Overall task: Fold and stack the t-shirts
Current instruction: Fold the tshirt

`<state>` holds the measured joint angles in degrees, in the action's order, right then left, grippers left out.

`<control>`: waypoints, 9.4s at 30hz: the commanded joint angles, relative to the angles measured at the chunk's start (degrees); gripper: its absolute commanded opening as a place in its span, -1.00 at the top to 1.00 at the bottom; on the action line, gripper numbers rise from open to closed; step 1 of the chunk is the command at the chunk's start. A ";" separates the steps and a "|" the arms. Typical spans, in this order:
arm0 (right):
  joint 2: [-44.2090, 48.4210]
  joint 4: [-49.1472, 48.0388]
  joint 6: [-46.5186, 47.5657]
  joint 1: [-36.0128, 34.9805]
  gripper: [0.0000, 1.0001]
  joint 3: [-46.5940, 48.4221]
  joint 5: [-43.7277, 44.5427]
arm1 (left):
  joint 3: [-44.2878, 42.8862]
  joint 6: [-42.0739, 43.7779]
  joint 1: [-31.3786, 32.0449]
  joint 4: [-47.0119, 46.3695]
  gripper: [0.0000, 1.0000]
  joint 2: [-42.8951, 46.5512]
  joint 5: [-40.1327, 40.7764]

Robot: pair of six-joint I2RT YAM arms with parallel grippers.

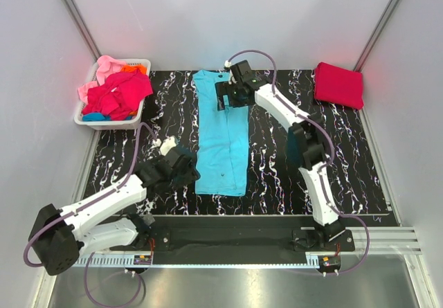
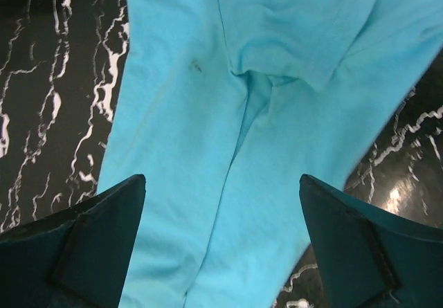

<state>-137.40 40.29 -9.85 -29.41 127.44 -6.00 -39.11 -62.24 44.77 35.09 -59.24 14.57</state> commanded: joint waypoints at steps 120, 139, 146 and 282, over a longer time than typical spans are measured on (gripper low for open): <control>47.49 -26.41 -42.01 -19.64 1.00 -91.58 2.04 | 11.60 -8.78 -3.90 -15.84 0.19 -4.13 -14.74; 46.53 -26.41 -41.83 -19.72 1.00 -91.31 2.05 | 11.43 -9.57 -3.90 -12.59 0.42 -1.58 -9.74; 46.26 -26.41 -41.66 -19.63 1.00 -91.31 2.13 | 11.52 -9.74 -3.90 -11.45 0.47 -1.93 -7.71; 56.28 -19.99 -50.18 -21.74 1.00 -94.83 2.57 | 25.31 -13.87 -3.73 -12.86 1.00 12.13 -10.78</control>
<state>-82.21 13.96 -59.90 -50.26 34.96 -6.48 -15.94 -76.51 40.77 21.30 -48.99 5.19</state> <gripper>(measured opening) 0.015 0.024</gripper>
